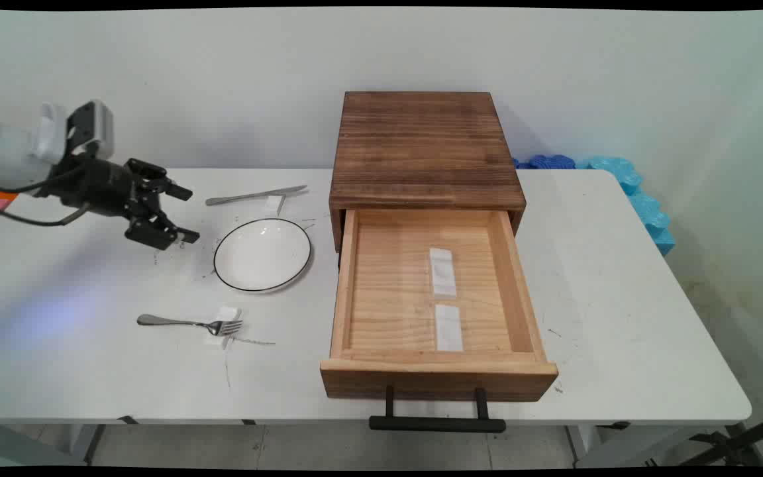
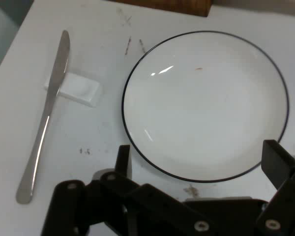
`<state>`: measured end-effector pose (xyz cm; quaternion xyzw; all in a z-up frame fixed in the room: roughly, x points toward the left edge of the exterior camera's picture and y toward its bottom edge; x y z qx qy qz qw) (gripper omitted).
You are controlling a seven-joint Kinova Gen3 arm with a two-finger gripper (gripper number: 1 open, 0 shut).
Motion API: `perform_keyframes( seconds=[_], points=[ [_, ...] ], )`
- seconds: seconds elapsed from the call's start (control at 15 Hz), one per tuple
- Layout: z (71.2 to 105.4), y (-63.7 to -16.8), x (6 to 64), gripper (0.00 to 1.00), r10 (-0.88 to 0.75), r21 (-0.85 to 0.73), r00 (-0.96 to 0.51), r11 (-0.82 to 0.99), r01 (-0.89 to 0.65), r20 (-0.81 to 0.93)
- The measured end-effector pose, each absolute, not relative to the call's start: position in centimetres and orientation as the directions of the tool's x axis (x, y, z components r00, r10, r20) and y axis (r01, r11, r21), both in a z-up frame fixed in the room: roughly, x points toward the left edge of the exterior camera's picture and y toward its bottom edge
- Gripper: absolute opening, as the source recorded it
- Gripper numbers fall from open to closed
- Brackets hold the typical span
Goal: Pick up the knife from the left of the white plate
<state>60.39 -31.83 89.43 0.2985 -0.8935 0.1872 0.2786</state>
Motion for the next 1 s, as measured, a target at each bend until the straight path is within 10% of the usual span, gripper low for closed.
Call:
perform_keyframes(
  seconds=[1.0],
  points=[
    [87.2,-45.5,59.4,1.0,-0.375,-0.274,-0.829,0.818,-0.506,0.415]
  ],
)
